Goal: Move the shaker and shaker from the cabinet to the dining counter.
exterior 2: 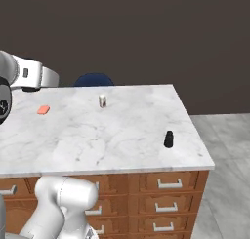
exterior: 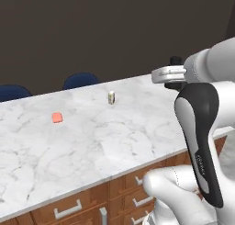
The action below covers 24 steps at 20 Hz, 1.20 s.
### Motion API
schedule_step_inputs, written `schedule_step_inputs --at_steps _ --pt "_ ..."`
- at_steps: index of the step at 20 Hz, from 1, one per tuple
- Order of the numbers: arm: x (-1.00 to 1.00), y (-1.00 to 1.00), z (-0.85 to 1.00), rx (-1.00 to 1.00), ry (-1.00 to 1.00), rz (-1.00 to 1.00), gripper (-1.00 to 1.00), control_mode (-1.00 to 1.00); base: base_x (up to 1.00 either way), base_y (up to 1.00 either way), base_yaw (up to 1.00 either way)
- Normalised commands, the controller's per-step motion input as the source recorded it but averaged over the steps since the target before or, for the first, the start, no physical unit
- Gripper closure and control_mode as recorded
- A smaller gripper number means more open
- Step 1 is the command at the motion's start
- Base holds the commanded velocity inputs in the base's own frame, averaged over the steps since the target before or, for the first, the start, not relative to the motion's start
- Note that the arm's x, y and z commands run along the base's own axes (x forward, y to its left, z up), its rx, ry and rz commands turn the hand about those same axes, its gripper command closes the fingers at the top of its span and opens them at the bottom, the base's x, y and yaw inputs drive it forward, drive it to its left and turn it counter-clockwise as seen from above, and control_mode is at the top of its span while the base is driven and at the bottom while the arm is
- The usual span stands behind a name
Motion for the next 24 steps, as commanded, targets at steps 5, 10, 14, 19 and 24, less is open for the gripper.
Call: schedule_step_inputs --at_steps 5,10,14,19,24 --pt "0.0 0.0 0.0 0.0 0.0 0.0 1.0 1.0 0.37 0.42 0.1" --pt "0.0 0.0 0.0 0.0 0.0 0.0 1.0 1.0 0.36 0.48 0.13" --pt "0.0 0.0 0.0 0.0 0.0 0.0 1.0 1.0 0.07 0.41 0.13" --pt "0.0 0.0 0.0 0.0 0.0 0.0 1.0 1.0 0.14 0.02 0.01" --pt "0.0 0.0 0.0 0.0 0.0 0.0 1.0 1.0 0.08 0.0 0.0"
